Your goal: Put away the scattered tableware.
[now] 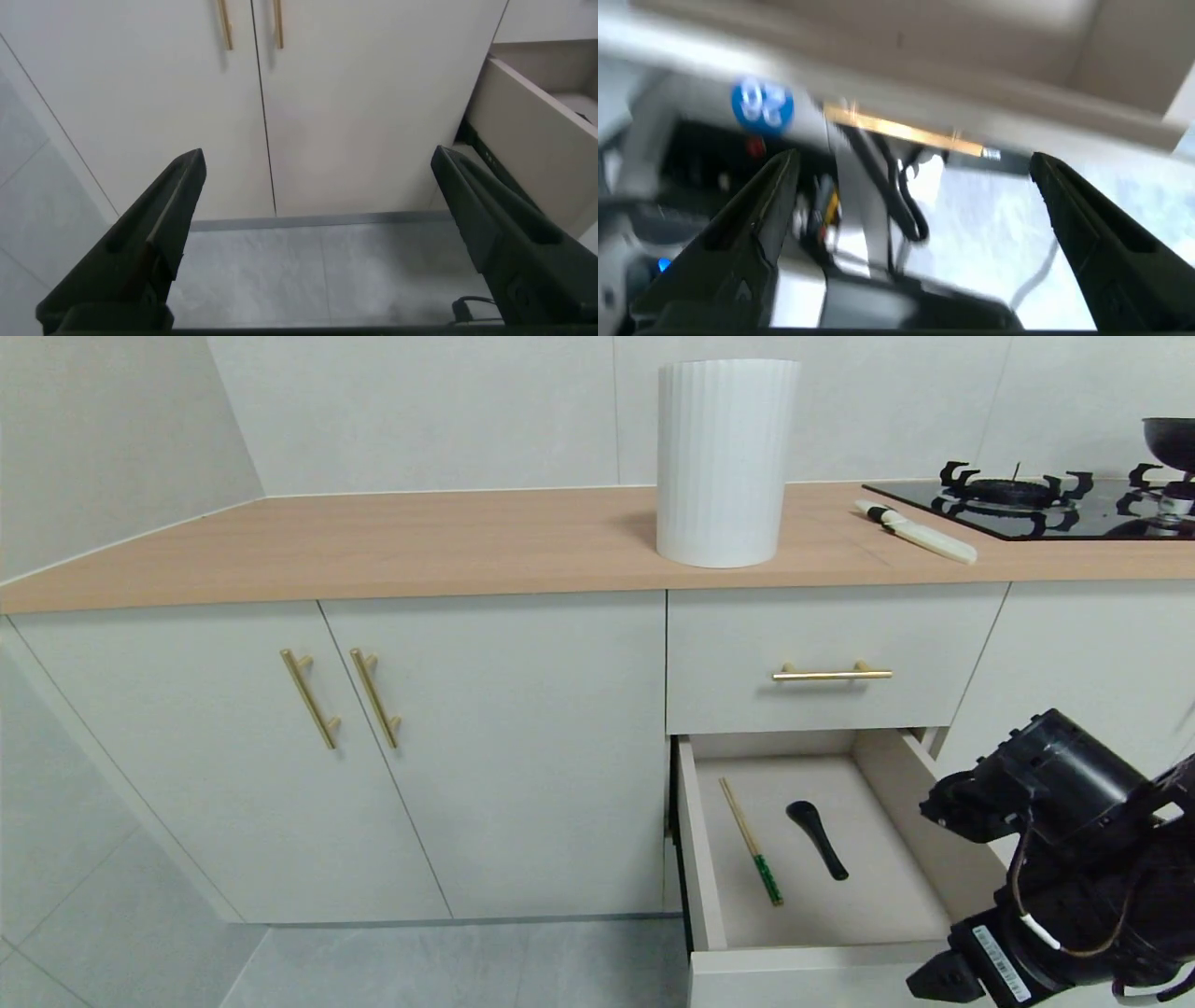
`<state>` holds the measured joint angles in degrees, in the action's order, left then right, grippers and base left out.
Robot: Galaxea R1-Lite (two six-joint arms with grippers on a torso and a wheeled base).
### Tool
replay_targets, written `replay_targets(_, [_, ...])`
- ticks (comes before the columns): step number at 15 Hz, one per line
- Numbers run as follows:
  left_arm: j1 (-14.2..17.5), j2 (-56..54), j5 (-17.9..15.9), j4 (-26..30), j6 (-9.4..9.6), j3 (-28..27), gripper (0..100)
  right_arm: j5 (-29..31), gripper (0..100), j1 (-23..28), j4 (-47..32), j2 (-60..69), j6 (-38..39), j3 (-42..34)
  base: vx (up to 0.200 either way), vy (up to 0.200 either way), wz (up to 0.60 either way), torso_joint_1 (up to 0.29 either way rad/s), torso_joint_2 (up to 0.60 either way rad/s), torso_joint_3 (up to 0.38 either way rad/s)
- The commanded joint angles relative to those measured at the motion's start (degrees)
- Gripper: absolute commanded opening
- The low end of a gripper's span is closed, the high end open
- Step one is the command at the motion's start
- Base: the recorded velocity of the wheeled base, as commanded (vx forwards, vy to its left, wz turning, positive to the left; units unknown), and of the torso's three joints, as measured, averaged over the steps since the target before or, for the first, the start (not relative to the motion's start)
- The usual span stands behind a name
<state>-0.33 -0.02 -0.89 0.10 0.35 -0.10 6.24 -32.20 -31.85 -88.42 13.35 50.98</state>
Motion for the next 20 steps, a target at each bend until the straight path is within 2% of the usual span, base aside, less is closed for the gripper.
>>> replay_targets(1, [-0.02, 0.02, 0.1, -0.01, 0.0, 0.01, 100, 0.0, 100, -2.26, -1.81, -1.93, 0.01, -0.09, 0.0, 0.0, 0.0, 0.0, 0.0, 0.0])
replay_targets(4, [-0.02, 0.02, 0.01, -0.01, 0.0, 0.01, 100, 0.0, 100, -4.89, -4.27, -5.71, 0.1, -0.18, 0.0, 0.0, 0.0, 0.0, 0.0, 0.0])
replay_targets(10, [-0.02, 0.02, 0.01, -0.01, 0.0, 0.01, 100, 1.32, 100, -4.63, -3.65, -14.85, 1.15, 0.43, 0.0, 0.0, 0.0, 0.0, 0.0, 0.0])
replay_targets(20, [-0.02, 0.02, 0.01, -0.01, 0.0, 0.01, 100, 6.24, 100, -1.03, 6.72, -18.98, 5.99, 1.05, 0.0, 0.0, 0.0, 0.0, 0.0, 0.0])
